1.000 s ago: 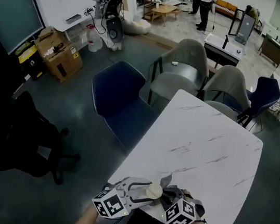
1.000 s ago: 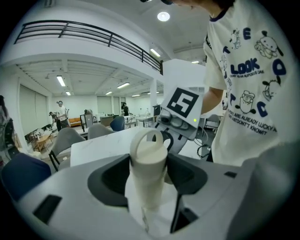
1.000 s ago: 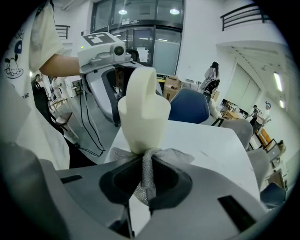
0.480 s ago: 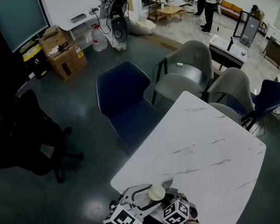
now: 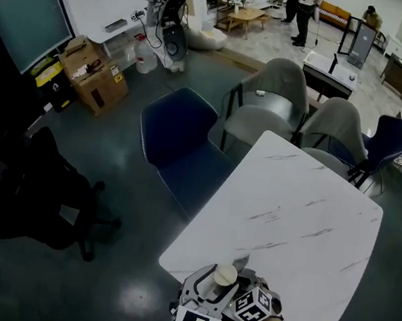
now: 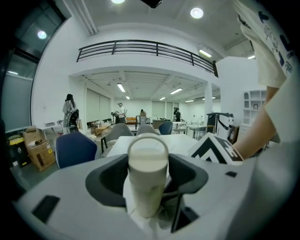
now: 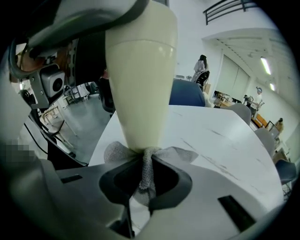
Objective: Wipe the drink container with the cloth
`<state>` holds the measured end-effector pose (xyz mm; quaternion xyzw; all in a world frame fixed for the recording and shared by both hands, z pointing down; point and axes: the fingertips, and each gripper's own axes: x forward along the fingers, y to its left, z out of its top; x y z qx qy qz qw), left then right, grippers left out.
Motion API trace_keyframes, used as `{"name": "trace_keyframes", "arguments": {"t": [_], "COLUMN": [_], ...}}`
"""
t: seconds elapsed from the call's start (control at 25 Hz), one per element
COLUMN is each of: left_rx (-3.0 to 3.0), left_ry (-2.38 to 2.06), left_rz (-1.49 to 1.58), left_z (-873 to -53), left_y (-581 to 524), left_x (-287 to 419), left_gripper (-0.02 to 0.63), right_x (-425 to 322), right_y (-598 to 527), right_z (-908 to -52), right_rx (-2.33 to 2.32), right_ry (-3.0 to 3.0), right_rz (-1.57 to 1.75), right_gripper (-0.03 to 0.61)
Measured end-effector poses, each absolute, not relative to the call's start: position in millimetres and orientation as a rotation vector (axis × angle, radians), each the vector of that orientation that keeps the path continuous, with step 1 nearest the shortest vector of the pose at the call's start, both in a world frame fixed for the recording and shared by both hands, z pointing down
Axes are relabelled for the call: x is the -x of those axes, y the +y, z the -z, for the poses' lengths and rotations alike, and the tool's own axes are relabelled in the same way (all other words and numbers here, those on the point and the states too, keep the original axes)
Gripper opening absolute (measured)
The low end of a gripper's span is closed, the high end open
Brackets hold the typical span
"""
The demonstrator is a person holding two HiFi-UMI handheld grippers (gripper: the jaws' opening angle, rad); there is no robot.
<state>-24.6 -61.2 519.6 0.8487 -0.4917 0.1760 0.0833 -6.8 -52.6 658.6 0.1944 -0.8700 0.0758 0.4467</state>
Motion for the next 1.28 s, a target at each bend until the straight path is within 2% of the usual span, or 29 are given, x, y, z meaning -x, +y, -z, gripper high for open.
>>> {"name": "trace_keyframes", "arguments": {"t": [0.4,0.88,1.28], "left_rx": [-2.613,-2.800,-2.963], "left_ry": [-1.385,-1.053,-0.657], "left_rz": [-0.518,-0.558,-0.613], "left_z": [-521.7,-515.9,-515.8], "left_y": [-56.5,-54.4,-49.1], "left_x": [27.4,27.8,31.6], "left_gripper": [0.265,0.262,0.256], "right_x": [8.1,7.9,10.4], "right_y": [-49.7,-53.1,-54.1], "right_z": [-618.9,-550.3,-527.3], "right_rx": [-0.497,-0.445,-0.396], "right_ry": [-2.217,-2.276,-2.269], "right_rz": [-0.192,-0.066,0.044], "right_gripper": [0.057,0.057,0.057]}}
